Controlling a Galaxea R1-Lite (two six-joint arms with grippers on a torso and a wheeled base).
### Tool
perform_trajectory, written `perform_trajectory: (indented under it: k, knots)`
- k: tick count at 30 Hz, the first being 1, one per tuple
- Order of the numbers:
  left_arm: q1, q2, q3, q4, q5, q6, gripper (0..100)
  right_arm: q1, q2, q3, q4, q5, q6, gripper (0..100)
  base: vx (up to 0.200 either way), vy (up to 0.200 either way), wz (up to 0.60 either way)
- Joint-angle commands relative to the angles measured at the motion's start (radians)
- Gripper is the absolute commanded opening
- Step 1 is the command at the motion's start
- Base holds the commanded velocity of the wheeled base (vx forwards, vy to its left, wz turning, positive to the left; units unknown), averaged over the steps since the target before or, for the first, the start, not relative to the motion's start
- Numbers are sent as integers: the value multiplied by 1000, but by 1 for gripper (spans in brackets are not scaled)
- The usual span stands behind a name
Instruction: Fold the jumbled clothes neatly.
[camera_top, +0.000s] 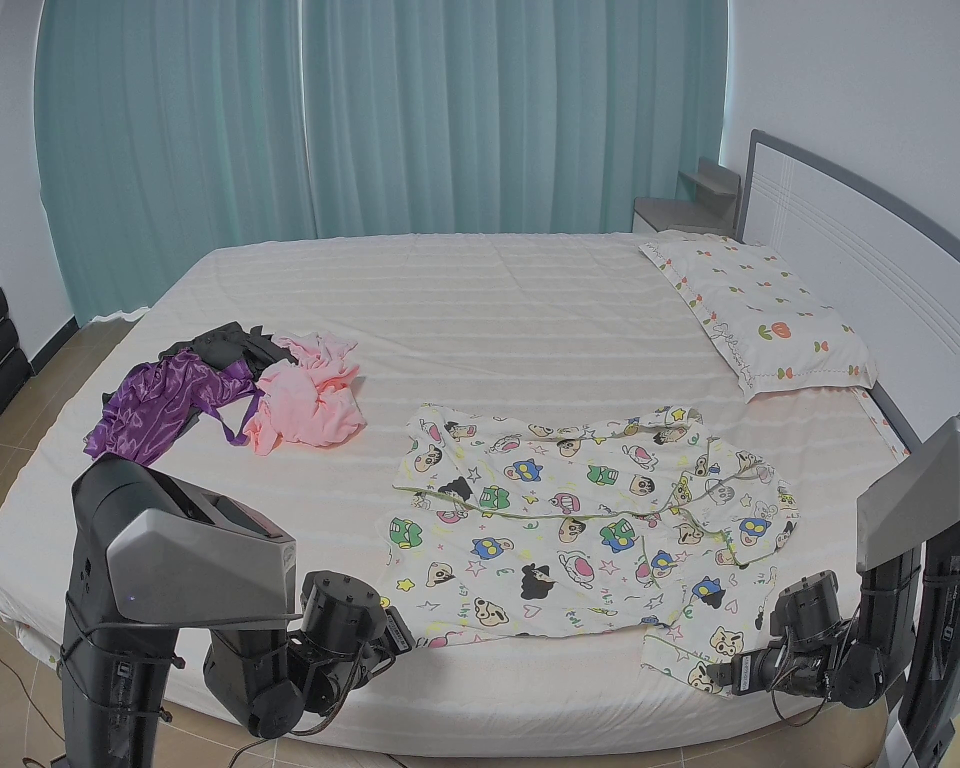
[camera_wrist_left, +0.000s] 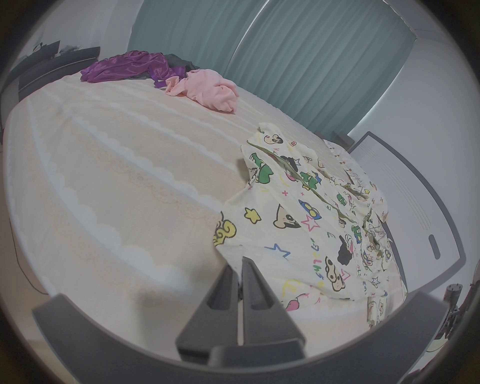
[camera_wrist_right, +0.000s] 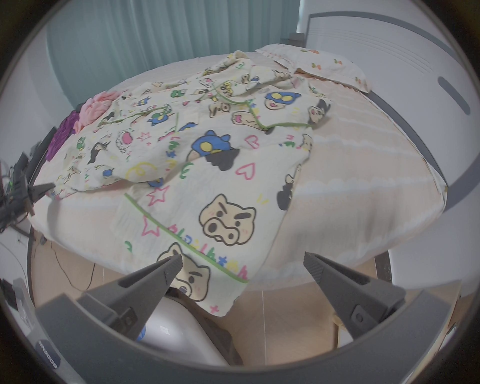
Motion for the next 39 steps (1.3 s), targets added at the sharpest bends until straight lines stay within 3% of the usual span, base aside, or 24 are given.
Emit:
perform_trajectory:
  k: [1,10,17,26,27,39]
  knots:
    - [0,-14,14,-1,1,-2,0,-12,16,18,36,0,44,100,0,0,0]
    - [0,-12,16,-1,1,-3,0,-12,-71,18,41,167,152,100,0,0,0]
    - [0,-12,16,-1,1,-3,0,-14,-2,18,21,221,160,100,0,0,0]
    - [2,-14,14,-1,1,-21,0,-18,104,18,-114,212,160,100,0,0,0]
    - [2,-14,14,-1,1,-21,0,-17,105,18,-114,212,160,0,0,0,0]
    - [2,-17,16,-1,1,-20,0,-38,81,18,-63,163,159,0,0,0,0]
